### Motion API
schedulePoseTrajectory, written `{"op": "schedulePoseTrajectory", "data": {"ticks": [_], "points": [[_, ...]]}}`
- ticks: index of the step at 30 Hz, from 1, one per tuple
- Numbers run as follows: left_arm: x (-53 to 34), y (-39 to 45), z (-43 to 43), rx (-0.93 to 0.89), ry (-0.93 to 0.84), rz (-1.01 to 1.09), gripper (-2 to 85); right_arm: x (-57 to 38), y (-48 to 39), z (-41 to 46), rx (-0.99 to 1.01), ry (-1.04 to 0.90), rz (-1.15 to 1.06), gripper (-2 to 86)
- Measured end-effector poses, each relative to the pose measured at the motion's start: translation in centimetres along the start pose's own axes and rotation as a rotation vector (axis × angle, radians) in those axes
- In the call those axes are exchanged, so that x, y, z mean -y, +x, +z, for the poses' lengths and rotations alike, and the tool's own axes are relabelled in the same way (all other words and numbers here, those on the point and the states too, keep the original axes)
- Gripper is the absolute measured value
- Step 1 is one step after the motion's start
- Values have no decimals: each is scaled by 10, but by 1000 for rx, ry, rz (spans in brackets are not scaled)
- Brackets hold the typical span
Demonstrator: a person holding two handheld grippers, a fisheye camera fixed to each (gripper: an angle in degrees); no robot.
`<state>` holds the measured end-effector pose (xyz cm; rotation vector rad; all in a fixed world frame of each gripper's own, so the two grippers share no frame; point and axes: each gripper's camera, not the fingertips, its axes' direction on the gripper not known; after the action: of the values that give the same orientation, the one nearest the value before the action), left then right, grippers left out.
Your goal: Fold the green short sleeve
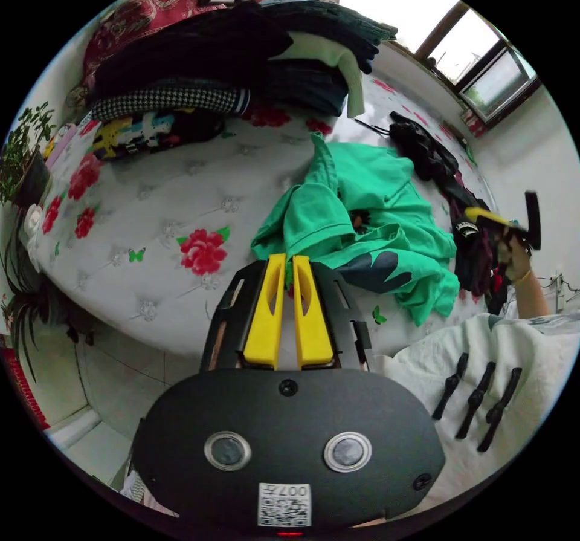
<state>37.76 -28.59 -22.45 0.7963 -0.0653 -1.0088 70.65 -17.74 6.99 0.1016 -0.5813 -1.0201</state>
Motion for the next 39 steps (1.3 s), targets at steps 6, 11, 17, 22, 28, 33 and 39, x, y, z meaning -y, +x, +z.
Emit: {"op": "schedulePoseTrajectory", "data": {"ticks": [6,11,17,22,28,33,39], "points": [[17,-11,0,13,17,10,-4,-85,8,105,63,-215,26,76],[63,-27,-19,64,129,42,-4,-101,-31,138,32,-289,-152,24],[110,-64,-50,123,306,-126,6,-54,-123,110,389,-170,-573,21],[91,-85,-43,167,267,-272,41,-22,-93,103,114,-44,-494,54],[25,-28,-7,62,129,-122,76,-35,50,126,-148,-103,-62,86],[7,65,71,-167,-167,71,120,-67,47,173,-208,-224,-115,47],[20,87,117,54,-286,232,24,-74,-31,189,3,-378,-420,7]]}}
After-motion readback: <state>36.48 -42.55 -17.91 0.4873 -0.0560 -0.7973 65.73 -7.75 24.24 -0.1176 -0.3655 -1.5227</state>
